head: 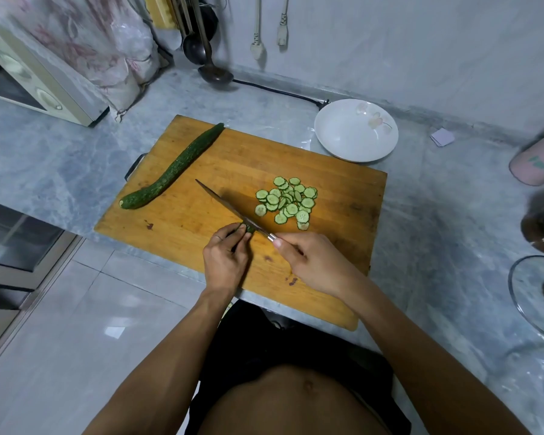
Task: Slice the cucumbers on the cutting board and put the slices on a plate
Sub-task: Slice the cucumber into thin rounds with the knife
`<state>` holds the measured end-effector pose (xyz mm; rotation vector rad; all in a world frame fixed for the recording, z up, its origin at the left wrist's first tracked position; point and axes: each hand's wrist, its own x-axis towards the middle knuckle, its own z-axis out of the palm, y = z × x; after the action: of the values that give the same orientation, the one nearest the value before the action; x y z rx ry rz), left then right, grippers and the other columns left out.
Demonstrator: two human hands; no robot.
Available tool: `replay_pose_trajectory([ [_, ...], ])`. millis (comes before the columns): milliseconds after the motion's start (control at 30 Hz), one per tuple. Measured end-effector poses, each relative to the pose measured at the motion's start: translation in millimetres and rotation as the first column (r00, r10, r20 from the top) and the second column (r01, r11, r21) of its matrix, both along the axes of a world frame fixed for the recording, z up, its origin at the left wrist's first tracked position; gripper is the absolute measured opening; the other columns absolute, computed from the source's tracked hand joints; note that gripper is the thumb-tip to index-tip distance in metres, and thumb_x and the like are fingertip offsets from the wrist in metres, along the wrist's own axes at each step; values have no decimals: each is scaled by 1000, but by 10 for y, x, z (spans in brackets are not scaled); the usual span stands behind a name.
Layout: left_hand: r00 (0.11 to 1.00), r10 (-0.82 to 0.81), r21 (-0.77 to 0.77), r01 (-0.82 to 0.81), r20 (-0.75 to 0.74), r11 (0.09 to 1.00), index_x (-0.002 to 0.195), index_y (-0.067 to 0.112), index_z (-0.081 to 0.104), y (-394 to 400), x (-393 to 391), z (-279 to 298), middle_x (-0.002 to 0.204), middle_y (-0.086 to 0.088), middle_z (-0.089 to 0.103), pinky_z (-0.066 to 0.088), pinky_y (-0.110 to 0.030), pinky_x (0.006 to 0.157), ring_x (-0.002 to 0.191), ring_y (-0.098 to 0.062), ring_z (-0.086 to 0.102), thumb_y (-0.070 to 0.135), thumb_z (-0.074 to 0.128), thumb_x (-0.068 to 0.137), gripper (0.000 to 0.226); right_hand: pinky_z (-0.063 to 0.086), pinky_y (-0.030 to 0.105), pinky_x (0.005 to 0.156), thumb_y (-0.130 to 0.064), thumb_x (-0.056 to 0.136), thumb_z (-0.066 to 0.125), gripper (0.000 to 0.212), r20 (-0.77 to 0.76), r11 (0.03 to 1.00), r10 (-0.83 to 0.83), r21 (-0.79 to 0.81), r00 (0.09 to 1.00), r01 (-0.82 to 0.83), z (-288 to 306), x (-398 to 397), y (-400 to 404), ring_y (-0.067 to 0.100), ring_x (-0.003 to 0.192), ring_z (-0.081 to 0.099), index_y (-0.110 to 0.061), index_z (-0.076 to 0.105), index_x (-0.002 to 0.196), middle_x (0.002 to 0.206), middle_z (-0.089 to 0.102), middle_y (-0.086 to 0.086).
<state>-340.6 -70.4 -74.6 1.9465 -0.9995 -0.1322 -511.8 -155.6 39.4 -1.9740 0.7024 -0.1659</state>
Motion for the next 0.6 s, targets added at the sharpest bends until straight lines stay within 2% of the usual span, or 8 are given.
replay_pose_trajectory([
  [67, 1000, -6, -3, 6, -10, 1000, 100, 1, 76, 5, -8, 2, 105, -13, 70, 42, -3, 86, 91, -20, 67, 3, 73, 83, 17, 28, 17, 50, -29, 107, 44, 35, -12, 1000, 18, -9, 1000, -18, 42, -16, 30, 2, 49, 42, -22, 55, 75, 54, 50, -19],
  [100, 1000, -10, -6, 10, -13, 1000, 100, 1, 75, 8, -7, 1, 106, -14, 70, 42, -4, 86, 91, -21, 67, 2, 72, 84, 17, 28, 18, 50, -28, 107, 44, 37, -8, 1000, 19, -13, 1000, -19, 60, -18, 40, 1, 50, 44, -22, 51, 72, 55, 51, -21],
  [167, 1000, -22, -5, 22, -7, 1000, 102, 0, 75, 11, -4, -4, 107, -14, 69, 44, -6, 86, 92, -23, 66, 2, 71, 84, 18, 25, 20, 52, -30, 107, 44, 39, 9, 1000, 8, -15, 1000, -8, 64, -28, 52, 3, 52, 41, -25, 44, 68, 54, 44, -12],
  [333, 1000, -25, 16, 25, 10, 1000, 103, -1, 74, 12, 7, -36, 108, -15, 68, 41, -4, 87, 92, -23, 66, 0, 70, 84, 19, 26, 29, 53, -35, 106, 43, 40, 3, 1000, 7, -29, 1000, -7, 36, -64, 86, 6, 54, 35, -23, 44, 68, 58, 36, -5],
  [433, 1000, -23, 23, 23, 19, 999, 103, -1, 74, 11, 4, -37, 108, -15, 68, 40, -3, 88, 93, -22, 66, -1, 70, 84, 20, 27, 30, 53, -38, 106, 43, 42, 1, 1000, 2, -24, 1000, -2, 36, -69, 88, 6, 54, 36, -33, 43, 64, 58, 36, -6],
  [533, 999, -32, 18, 31, 28, 999, 104, -1, 74, 10, 9, -37, 108, -16, 68, 41, -4, 89, 94, -23, 65, -1, 70, 85, 20, 28, 33, 54, -37, 106, 43, 42, -3, 1000, -1, 10, 1000, 1, 40, -57, 84, 10, 55, 36, -28, 42, 65, 59, 36, -7],
  [600, 999, -37, 24, 36, 30, 999, 106, 0, 74, 13, 18, -53, 109, -16, 68, 44, -9, 89, 96, -23, 65, 1, 70, 85, 21, 29, 33, 54, -35, 106, 44, 44, -5, 999, 7, 43, 1000, -7, 62, -38, 58, 12, 54, 37, -30, 42, 63, 54, 41, -12],
])
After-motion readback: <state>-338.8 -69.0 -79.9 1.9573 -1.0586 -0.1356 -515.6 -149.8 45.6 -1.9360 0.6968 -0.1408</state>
